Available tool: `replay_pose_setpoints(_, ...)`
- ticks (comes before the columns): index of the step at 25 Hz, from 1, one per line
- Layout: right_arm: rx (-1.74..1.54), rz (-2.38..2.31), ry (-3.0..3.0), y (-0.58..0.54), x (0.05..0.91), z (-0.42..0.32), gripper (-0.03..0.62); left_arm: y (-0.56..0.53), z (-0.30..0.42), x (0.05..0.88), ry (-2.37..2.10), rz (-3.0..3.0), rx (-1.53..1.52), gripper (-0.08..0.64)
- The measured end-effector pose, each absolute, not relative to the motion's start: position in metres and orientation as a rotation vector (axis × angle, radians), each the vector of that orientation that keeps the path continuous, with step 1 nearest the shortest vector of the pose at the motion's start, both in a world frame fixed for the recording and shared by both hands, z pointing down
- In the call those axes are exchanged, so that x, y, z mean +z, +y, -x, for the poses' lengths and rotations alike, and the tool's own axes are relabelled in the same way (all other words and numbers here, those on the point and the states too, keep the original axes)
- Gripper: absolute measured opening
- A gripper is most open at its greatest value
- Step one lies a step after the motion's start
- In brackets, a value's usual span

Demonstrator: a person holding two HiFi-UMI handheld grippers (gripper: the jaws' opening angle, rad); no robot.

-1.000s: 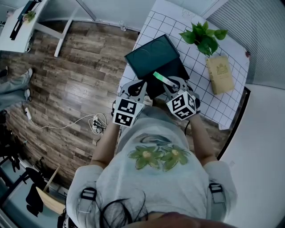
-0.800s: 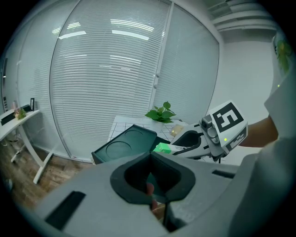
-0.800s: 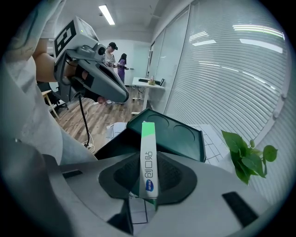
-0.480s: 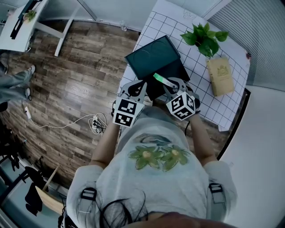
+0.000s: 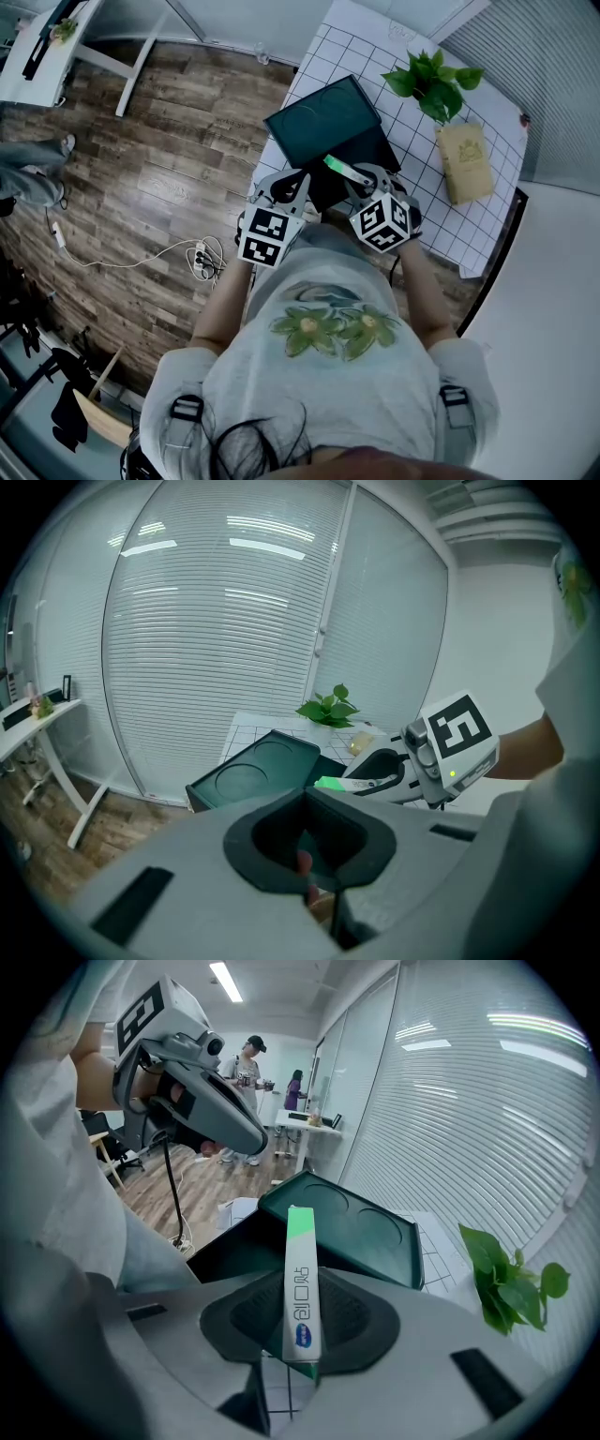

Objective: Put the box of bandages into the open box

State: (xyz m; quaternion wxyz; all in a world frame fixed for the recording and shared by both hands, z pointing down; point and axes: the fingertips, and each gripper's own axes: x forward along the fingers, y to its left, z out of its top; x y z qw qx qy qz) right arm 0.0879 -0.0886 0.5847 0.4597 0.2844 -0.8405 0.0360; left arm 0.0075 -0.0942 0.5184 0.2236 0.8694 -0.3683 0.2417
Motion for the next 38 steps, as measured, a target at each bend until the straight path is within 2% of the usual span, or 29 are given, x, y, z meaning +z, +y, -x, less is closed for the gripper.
replay_pose_setpoints(38,0.091,-0.631,-2.015,-0.090,0.610,-0.085,0.092,-0.089,0.000,0.519,-1.031,-2.383,0.682,0.008)
